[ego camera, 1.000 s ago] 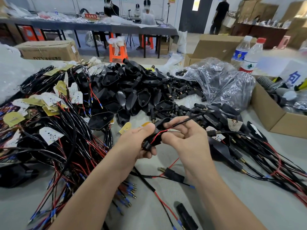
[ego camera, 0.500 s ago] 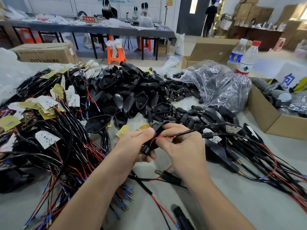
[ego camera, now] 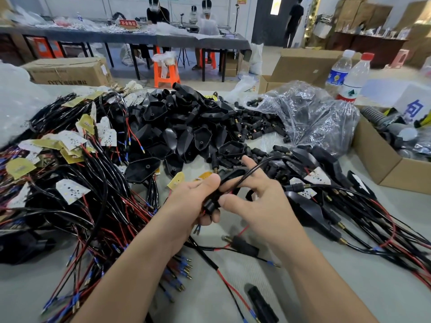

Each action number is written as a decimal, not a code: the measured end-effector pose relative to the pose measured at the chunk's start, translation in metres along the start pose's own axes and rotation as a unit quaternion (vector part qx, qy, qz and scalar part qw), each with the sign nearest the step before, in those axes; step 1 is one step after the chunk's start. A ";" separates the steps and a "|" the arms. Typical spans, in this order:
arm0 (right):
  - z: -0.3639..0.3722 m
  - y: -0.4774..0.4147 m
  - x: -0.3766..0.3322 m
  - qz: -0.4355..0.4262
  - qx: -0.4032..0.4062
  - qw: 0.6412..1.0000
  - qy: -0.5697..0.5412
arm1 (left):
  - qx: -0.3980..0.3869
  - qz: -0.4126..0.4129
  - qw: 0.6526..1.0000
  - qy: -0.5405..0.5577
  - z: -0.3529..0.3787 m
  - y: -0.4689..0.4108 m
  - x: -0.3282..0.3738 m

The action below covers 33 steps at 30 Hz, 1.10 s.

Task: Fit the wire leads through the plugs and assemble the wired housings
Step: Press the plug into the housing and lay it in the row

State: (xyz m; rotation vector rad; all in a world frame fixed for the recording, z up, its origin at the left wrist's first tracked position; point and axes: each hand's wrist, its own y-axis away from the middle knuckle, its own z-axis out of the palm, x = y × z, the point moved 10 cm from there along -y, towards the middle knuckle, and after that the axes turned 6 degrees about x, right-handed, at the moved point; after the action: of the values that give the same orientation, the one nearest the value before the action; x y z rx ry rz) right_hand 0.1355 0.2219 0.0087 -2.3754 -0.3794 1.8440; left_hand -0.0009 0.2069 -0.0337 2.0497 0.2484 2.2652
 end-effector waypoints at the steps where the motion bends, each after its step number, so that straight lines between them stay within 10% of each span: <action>1: -0.005 -0.002 0.002 0.010 0.022 0.999 -0.030 | 0.001 -0.001 1.000 0.000 -0.001 -0.001 0.000; 17: -0.032 -0.006 0.010 0.026 0.132 0.979 -0.155 | 0.025 0.007 0.999 -0.022 -0.007 0.004 0.011; 25: 0.028 0.003 -0.006 0.011 -0.147 0.963 -0.227 | 0.079 -0.028 0.996 0.025 -0.014 0.003 0.001; 33: -0.007 -0.011 0.041 0.213 0.063 0.878 -0.423 | 0.098 0.022 0.994 0.044 -0.029 -0.001 0.013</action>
State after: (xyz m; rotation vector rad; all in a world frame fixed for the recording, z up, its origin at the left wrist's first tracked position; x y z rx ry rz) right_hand 0.1506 0.2440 -0.0254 -1.5055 0.2392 2.9389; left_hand -0.0310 0.2077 -0.0239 2.0648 0.4518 2.4508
